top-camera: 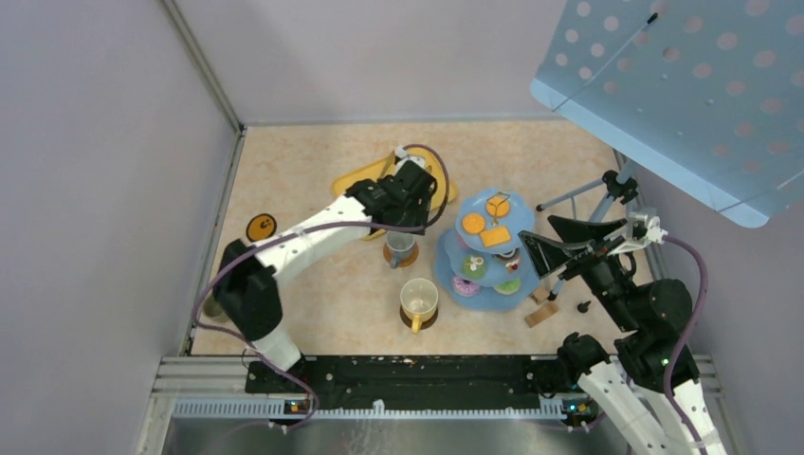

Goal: Serve the afternoon tea

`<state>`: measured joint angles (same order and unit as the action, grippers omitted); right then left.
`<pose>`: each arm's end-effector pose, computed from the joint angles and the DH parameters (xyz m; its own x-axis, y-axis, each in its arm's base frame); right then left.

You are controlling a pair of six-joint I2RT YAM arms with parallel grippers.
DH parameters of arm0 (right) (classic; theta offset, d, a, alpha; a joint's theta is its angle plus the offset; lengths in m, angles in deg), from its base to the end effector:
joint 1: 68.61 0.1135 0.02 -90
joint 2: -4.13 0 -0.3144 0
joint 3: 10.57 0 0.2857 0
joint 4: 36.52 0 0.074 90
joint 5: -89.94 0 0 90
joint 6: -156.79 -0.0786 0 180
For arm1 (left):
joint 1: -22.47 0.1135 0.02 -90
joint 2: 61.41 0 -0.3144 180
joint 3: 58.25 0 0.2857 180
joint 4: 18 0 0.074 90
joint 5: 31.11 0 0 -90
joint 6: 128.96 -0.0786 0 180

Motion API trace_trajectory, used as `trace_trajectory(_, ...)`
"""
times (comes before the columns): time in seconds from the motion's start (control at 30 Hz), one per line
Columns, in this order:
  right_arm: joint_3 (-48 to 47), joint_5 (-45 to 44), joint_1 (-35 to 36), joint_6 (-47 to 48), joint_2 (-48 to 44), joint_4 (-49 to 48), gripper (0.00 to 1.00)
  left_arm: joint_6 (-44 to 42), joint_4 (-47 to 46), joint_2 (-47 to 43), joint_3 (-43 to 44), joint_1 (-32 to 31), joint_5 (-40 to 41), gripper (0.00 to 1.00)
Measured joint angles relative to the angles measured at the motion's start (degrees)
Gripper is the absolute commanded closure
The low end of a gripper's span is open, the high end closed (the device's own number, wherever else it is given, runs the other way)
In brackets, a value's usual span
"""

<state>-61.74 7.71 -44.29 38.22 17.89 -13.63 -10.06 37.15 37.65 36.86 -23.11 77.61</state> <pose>0.0763 0.0462 0.3999 -0.0515 0.4967 -0.8664 -0.5724 0.6962 0.4332 0.3195 -0.2900 0.2769 -0.7969 0.1593 -0.5827 0.2010 0.9796 -0.0071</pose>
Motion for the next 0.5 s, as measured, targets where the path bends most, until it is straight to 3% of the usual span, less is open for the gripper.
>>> trace_trajectory(0.1, 0.02, 0.02, 0.00, 0.00, 0.00, -0.09, 0.03, -3.37, 0.28, -8.20, -0.66, 0.55, 3.61, 0.03)
trace_trajectory(0.2, 0.24, 0.04, 0.00, -0.09, -0.02, -0.83, 0.03, -7.10, -3.63, -21.81, -5.86, 4.37, 6.43, 0.01)
trace_trajectory(0.27, 0.68, 0.11, 0.00, -0.20, -0.04, -1.60, 0.03, -8.55, -5.97, -30.12, -9.79, 10.75, 7.89, 0.01)
trace_trajectory(0.33, 1.27, 0.26, 0.00, -0.37, -0.04, -2.10, 0.03, -9.53, -9.64, -38.34, -16.17, 22.80, 10.49, 0.01)
trace_trajectory(0.5, 2.40, 0.81, 0.00, -0.68, -0.04, -2.75, 0.03, -9.40, -12.68, -41.29, -24.81, 35.54, 10.10, 0.01)
